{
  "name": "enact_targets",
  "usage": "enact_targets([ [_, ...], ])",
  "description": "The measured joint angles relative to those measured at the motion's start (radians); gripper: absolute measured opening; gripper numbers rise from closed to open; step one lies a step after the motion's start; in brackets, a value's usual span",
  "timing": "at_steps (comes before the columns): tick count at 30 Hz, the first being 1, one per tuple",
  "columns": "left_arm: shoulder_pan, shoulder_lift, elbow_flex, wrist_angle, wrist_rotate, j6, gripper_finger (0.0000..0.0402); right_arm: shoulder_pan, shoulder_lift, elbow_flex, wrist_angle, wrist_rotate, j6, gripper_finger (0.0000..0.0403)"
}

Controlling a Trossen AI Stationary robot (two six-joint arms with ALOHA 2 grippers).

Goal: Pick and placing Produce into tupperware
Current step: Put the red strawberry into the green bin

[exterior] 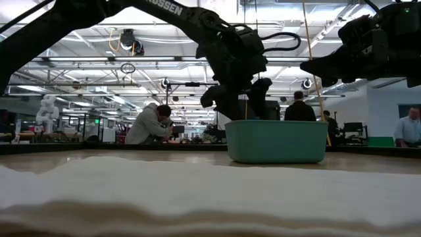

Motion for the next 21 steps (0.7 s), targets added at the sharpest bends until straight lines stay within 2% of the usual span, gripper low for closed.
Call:
enact_targets([
  [6,0.019,0.039,0.001,0.034,0.020,-0.025,0.0312,0.000,0.000,0.000,0.000,0.000,0.000,0.0000],
  [21,0.023,0.072,0.000,0.002,0.040,-0.037,0.0312,0.000,0.010,0.000,-0.001,0.000,0.000,0.0000],
])
